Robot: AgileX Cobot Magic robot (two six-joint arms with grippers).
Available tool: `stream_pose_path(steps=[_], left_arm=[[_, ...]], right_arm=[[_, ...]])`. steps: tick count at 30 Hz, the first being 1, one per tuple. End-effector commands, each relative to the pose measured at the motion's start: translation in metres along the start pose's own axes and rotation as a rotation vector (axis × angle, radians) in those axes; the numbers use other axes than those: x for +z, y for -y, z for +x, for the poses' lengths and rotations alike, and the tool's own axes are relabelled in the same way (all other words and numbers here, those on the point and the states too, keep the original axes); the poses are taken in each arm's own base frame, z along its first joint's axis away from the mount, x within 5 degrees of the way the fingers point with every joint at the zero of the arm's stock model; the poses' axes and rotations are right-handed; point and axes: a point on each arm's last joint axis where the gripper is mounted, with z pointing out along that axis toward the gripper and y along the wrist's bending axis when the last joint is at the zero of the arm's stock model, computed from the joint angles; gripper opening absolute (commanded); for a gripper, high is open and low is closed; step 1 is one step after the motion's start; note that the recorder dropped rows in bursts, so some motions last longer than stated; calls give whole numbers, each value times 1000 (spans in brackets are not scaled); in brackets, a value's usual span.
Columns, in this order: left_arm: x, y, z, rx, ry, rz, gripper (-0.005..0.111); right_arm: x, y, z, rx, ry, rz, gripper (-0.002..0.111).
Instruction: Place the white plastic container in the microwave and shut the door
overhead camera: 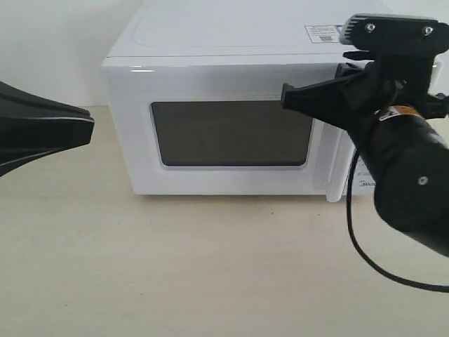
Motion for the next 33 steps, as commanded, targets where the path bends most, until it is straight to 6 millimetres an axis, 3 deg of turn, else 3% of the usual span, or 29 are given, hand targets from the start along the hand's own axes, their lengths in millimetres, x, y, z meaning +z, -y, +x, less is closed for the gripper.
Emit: stream_pose_path(steps=[1, 17, 33], left_arm=[[0, 2, 0, -19, 6, 11, 4], [1, 2, 2, -21, 2, 14, 4], [3, 5, 8, -29, -22, 35, 4]], right_arm=[[-15, 13, -10, 8, -36, 1, 0], [-83, 50, -31, 74, -92, -185, 0], [-86, 53, -34, 84, -86, -186, 0]])
